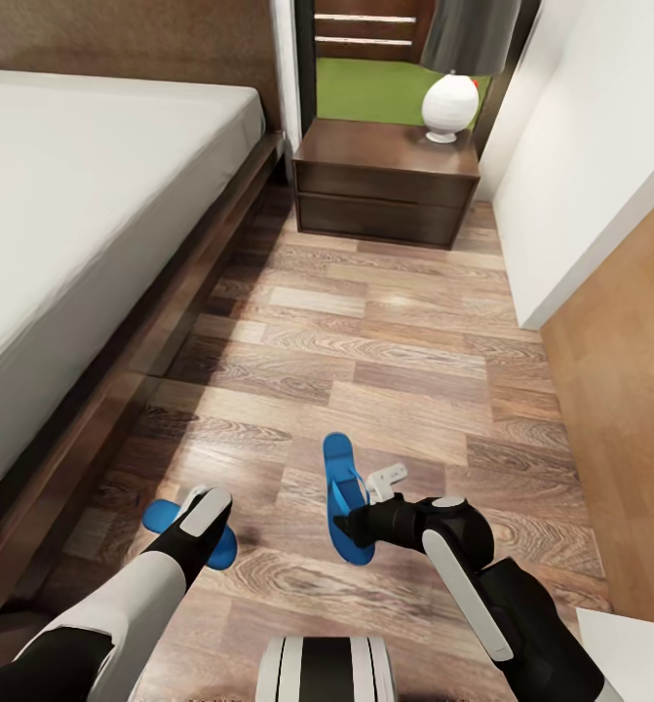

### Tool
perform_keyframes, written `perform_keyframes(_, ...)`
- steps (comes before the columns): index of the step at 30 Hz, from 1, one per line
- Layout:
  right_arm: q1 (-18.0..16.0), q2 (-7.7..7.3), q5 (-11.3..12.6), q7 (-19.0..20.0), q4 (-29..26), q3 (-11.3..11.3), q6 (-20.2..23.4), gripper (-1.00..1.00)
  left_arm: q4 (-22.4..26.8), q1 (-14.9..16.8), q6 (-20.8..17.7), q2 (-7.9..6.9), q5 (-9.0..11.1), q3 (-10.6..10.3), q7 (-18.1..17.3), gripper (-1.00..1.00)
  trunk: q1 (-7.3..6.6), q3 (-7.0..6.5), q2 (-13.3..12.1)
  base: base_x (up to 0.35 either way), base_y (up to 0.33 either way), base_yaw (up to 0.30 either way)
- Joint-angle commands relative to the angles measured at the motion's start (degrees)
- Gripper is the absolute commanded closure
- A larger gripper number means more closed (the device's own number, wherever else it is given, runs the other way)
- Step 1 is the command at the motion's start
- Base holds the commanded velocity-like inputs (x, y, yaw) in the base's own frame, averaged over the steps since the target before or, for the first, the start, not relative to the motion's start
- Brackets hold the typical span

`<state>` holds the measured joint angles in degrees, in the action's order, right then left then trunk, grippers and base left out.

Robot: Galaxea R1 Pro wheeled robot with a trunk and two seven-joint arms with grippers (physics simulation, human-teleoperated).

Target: In the bedroom, move the book from the bed onto either nightstand, and place the two sandals side by side next to the bed.

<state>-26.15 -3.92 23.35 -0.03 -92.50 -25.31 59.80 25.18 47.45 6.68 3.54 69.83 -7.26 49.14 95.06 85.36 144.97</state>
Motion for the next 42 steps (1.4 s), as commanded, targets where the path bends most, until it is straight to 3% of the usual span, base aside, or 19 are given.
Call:
perform_keyframes(1,-0.04,-0.04,0.02,0.03,-0.05,-0.07,0.20,1.00,0.04,0.02,0.56,-0.05,0.55,-0.45,0.12,1.00,0.01,0.26,0.03,0.000,0.000,0.000)
perform_keyframes(5,-0.04,-0.04,0.02,0.03,-0.05,-0.08,0.20,1.00,0.03,0.01,0.67,-0.03,0.55,-0.40,-0.21,1.00,0.11,1.15,0.08,0.000,0.000,0.000)
perform_keyframes(21,-0.04,-0.05,0.02,0.03,-0.05,-0.09,0.20,1.00,-0.04,-0.28,1.76,-0.20,0.63,0.09,-0.89,1.00,0.11,1.15,0.08,0.000,0.000,0.000)
perform_keyframes(30,-0.04,-0.05,0.02,0.03,-0.05,-0.17,0.20,1.00,-0.70,-1.43,1.84,-0.39,0.57,2.65,-10.45,1.00,0.11,1.15,0.08,0.000,0.000,0.000)
perform_keyframes(42,-0.04,-0.12,0.02,0.03,-0.05,-0.11,0.20,1.00,-2.63,-1.85,1.85,-0.53,0.73,3.75,-12.69,1.00,0.11,1.15,0.08,0.000,0.000,0.000)
